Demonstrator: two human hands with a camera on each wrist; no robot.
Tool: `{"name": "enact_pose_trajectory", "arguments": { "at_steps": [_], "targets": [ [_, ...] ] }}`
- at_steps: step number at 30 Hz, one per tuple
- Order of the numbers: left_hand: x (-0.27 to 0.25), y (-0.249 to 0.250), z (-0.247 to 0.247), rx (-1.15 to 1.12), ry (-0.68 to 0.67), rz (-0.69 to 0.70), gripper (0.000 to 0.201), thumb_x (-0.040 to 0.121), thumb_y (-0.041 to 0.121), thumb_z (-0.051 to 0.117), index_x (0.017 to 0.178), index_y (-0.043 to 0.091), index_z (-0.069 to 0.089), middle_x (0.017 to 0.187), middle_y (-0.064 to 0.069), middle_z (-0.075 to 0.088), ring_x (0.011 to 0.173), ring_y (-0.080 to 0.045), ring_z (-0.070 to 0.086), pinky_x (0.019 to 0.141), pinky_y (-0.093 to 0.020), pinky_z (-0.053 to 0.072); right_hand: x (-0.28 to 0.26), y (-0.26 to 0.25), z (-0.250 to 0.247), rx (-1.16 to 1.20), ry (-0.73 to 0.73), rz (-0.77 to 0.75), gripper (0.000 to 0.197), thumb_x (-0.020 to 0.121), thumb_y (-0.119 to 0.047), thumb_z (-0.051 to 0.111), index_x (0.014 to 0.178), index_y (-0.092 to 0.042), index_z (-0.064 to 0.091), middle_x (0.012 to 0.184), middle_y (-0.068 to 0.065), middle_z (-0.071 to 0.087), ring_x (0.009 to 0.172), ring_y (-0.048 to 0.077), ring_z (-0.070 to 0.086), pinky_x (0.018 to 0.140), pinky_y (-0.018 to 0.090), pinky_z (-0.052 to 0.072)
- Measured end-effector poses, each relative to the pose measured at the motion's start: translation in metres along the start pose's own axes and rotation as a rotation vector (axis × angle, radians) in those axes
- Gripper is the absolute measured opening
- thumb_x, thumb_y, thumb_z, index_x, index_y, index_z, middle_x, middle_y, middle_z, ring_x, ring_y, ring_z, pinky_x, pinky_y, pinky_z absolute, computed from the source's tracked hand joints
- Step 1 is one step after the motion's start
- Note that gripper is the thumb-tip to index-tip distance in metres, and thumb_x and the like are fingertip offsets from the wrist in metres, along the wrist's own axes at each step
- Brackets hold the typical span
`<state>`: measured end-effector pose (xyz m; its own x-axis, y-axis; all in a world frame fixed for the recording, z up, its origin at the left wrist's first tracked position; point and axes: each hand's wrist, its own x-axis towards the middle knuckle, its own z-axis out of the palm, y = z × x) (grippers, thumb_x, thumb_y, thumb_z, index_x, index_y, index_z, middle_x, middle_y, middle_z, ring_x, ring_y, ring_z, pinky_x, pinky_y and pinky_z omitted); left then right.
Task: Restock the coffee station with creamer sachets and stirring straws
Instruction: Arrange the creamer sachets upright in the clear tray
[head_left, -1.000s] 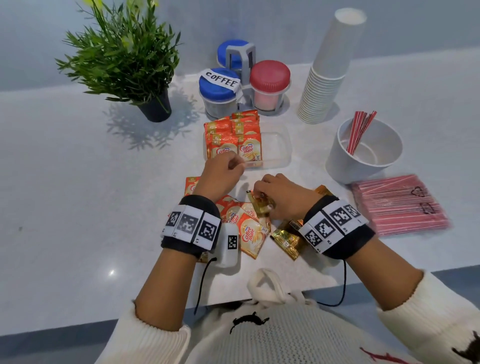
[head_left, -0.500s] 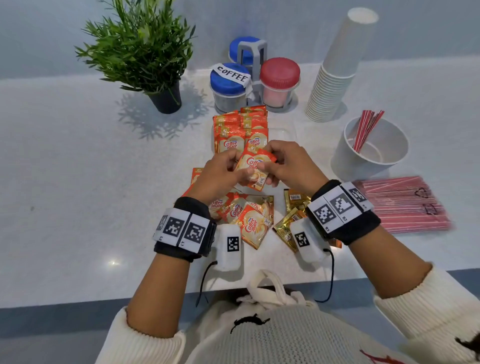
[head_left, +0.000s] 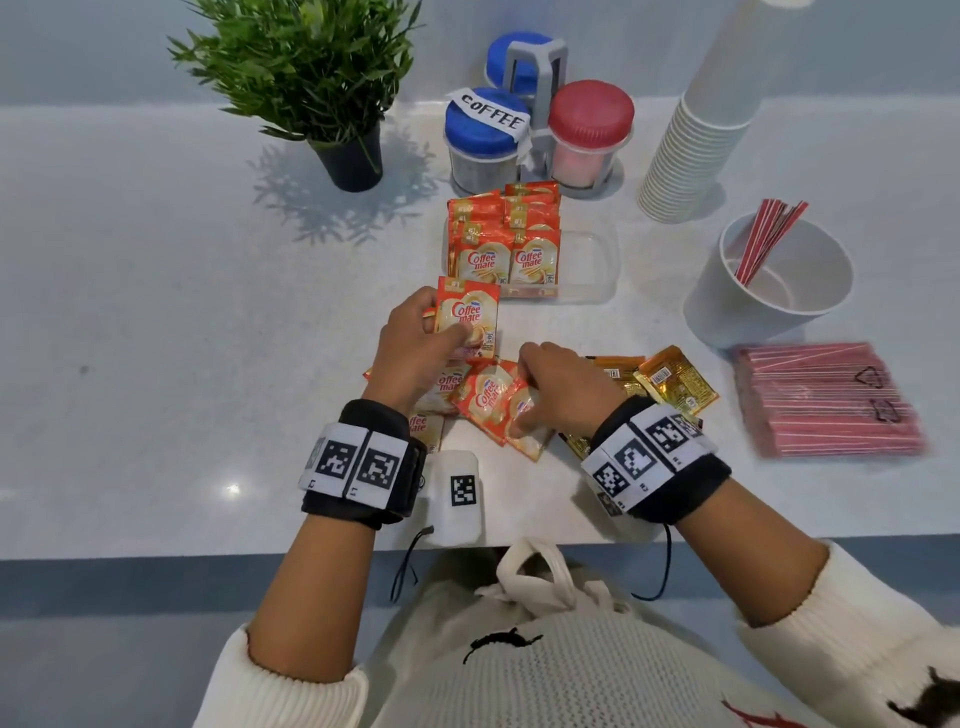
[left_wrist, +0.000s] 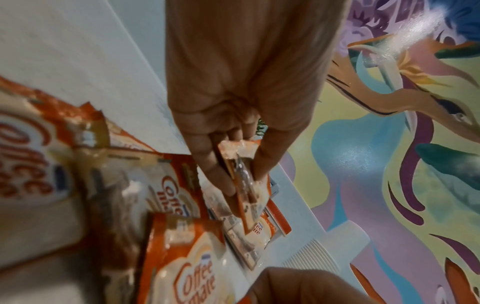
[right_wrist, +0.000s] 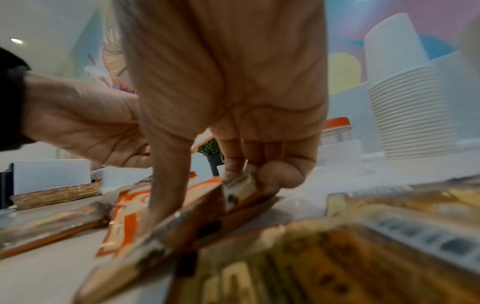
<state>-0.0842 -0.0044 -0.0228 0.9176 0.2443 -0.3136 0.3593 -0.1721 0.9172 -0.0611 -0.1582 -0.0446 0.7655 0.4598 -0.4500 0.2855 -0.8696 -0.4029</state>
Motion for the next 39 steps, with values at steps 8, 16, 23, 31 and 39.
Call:
{"name": "enact_pose_trajectory", "arguments": {
  "at_steps": [8, 16, 23, 31, 39],
  "targets": [
    [-0.005, -0.012, -0.001, -0.077, 0.038, -0.066, 0.028, 0.087, 0.010, 0.058, 0.115, 0.012, 0.055, 0.112, -0.011, 0.066, 0.100, -0.027, 0.066, 0.092, -0.049, 0.052, 0.004, 0.018, -0.018, 0.242, 0.191, 0.033, 0.013, 0.084, -0.016, 0.062, 0.081, -0.014, 0.050, 0.084, 0.001, 0.050, 0.085, 0.021, 0.047, 0.060, 0.026, 0.031],
    [-0.007, -0.008, 0.015, -0.104, -0.030, -0.074, 0.017, 0.094, 0.012, 0.047, 0.102, 0.024, 0.056, 0.113, -0.006, 0.066, 0.103, -0.023, 0.064, 0.094, -0.048, 0.051, 0.009, 0.008, -0.028, 0.644, 0.464, -0.007, 0.009, 0.089, -0.015, 0.055, 0.085, -0.010, 0.049, 0.072, -0.008, 0.050, 0.079, 0.023, 0.055, 0.068, 0.034, 0.047],
    [-0.008, -0.005, 0.026, -0.215, -0.114, -0.043, 0.024, 0.089, 0.013, 0.060, 0.111, 0.019, 0.054, 0.106, -0.002, 0.066, 0.098, -0.018, 0.065, 0.083, -0.032, 0.056, 0.013, -0.007, -0.022, 0.676, 0.546, 0.020, 0.008, 0.090, -0.015, 0.054, 0.089, -0.010, 0.048, 0.092, 0.005, 0.057, 0.088, 0.020, 0.055, 0.076, 0.032, 0.045],
    [0.002, -0.003, 0.025, -0.188, 0.036, -0.019, 0.036, 0.082, 0.007, 0.067, 0.113, 0.017, 0.050, 0.112, -0.007, 0.064, 0.102, -0.022, 0.064, 0.093, -0.044, 0.052, 0.008, 0.001, -0.023, 0.973, 0.434, 0.084, 0.019, 0.086, -0.014, 0.063, 0.101, -0.009, 0.051, 0.079, 0.005, 0.058, 0.074, 0.020, 0.060, 0.068, 0.031, 0.053],
    [0.004, -0.003, 0.035, -0.235, 0.009, -0.020, 0.041, 0.089, 0.012, 0.058, 0.127, 0.017, 0.044, 0.121, -0.007, 0.061, 0.110, -0.024, 0.061, 0.097, -0.049, 0.049, 0.013, -0.003, -0.023, 1.009, 0.500, 0.163, 0.014, 0.080, -0.008, 0.069, 0.084, -0.008, 0.056, 0.079, 0.011, 0.064, 0.061, 0.024, 0.065, 0.061, 0.031, 0.056]
  ]
}}
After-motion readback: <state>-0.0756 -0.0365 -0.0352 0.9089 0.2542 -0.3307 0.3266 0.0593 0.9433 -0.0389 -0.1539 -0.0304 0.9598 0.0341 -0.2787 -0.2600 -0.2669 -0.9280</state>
